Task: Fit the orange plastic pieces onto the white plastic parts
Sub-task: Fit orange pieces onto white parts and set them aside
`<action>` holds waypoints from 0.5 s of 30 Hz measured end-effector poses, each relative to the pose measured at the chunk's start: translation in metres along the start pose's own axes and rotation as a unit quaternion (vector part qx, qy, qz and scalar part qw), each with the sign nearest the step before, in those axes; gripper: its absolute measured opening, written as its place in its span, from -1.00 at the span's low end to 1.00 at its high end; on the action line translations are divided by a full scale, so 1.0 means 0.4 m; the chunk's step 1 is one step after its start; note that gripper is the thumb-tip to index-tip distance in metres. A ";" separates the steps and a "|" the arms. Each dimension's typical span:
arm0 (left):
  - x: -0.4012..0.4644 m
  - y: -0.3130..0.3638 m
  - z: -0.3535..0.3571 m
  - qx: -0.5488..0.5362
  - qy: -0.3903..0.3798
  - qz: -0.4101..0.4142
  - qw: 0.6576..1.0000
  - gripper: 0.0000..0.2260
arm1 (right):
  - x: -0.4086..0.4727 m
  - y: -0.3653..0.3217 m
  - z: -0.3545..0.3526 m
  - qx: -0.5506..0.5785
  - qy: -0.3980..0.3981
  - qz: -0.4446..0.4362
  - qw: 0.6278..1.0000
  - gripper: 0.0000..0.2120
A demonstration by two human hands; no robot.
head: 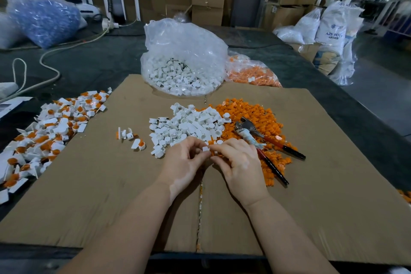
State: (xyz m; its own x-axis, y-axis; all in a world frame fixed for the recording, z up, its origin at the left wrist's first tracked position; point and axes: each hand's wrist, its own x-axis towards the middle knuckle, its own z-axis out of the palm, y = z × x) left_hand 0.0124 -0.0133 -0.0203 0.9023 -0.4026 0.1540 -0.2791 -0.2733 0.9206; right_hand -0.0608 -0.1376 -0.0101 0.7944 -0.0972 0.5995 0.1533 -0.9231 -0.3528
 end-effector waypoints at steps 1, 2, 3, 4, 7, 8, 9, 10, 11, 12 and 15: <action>0.001 0.000 0.000 0.004 0.002 0.002 1.000 -0.92 | -0.001 0.001 0.002 -0.004 -0.003 -0.002 1.000 -0.82; 0.001 0.001 0.000 0.006 0.004 0.004 1.000 -0.91 | -0.002 0.002 0.004 -0.007 -0.005 -0.001 1.000 -0.82; 0.000 0.003 -0.001 0.008 0.007 0.006 1.000 -0.90 | -0.003 0.003 0.006 -0.007 -0.006 0.001 1.000 -0.80; 0.000 0.004 -0.002 0.010 0.008 0.009 1.000 -0.89 | -0.003 0.003 0.006 -0.006 -0.002 0.007 1.000 -0.78; -0.002 0.008 -0.003 -0.007 0.008 0.006 1.000 -0.87 | -0.001 0.005 0.003 -0.022 0.045 0.048 0.998 -0.76; -0.003 0.010 -0.003 -0.013 0.007 0.004 1.000 -0.87 | 0.001 0.009 -0.001 -0.048 0.068 0.073 0.994 -0.76; -0.003 0.011 -0.003 -0.013 0.006 0.002 1.000 -0.87 | 0.004 0.016 -0.006 -0.083 0.082 0.108 0.987 -0.76; -0.004 0.011 -0.004 -0.009 0.003 0.001 1.000 -0.87 | 0.008 0.024 -0.014 -0.124 0.073 0.155 0.977 -0.74; -0.004 0.011 -0.005 -0.006 0.000 0.001 1.000 -0.88 | 0.012 0.032 -0.023 -0.167 0.032 0.212 0.962 -0.68; -0.004 0.011 -0.005 -0.006 -0.003 0.001 1.000 -0.88 | 0.016 0.042 -0.034 -0.206 -0.023 0.266 0.941 -0.61; -0.003 0.014 -0.006 -0.012 -0.002 0.002 1.000 -0.87 | 0.025 0.071 -0.064 -0.234 -0.142 0.346 0.897 -0.49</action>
State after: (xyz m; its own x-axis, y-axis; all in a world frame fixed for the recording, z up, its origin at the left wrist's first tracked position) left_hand 0.0104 -0.0123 -0.0145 0.8999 -0.4073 0.1561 -0.2747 -0.2512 0.9281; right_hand -0.0637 -0.1744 0.0042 0.7328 -0.6694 0.1221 -0.6448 -0.7405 -0.1893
